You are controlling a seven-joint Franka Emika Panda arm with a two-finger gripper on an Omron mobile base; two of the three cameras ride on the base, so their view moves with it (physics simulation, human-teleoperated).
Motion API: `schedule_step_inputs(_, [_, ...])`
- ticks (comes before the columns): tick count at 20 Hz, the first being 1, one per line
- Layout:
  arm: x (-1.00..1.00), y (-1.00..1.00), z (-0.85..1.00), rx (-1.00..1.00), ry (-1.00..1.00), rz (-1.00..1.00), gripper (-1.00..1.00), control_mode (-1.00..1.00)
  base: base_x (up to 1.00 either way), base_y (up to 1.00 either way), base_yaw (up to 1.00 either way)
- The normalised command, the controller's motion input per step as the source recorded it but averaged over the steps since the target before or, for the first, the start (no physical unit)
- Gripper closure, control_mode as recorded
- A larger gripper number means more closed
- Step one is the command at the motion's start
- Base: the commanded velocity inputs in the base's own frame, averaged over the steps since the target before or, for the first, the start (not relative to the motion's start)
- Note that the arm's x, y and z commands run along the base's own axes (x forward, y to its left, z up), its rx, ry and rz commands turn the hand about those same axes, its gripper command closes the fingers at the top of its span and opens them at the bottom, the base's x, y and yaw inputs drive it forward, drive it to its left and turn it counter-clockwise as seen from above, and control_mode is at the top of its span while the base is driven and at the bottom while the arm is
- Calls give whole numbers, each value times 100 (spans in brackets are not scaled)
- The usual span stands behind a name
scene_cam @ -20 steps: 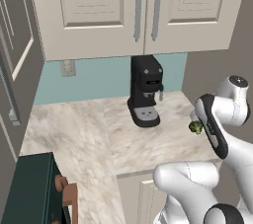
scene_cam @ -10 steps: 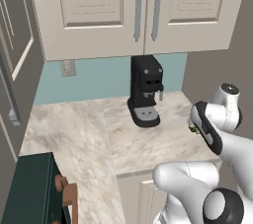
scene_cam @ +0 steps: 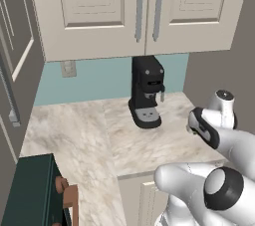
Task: Place the broccoli in the correct fridge rack based on whether it is a fruit or vegetable. Finally, close the fridge door.
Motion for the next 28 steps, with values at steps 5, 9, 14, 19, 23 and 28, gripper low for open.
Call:
schedule_step_inputs(5, [21, -7, -8, 0, 2, -2, -100, -100, 0, 0, 0])
schedule_step_inputs(9, [17, -4, -11, 0, 4, 0, -100, -100, 0, 0, 0])
schedule_step_inputs(14, [15, -4, -21, 0, 5, 0, -100, -100, 0, 0, 0])
schedule_step_inputs(19, [23, 0, -20, 0, 4, 0, -100, -100, 0, 0, 0])
schedule_step_inputs(23, [22, -8, -4, 0, 5, 0, -100, -100, 0, 0, 0])
schedule_step_inputs(28, [17, -7, -15, 0, 5, 0, -100, -100, 0, 0, 0])
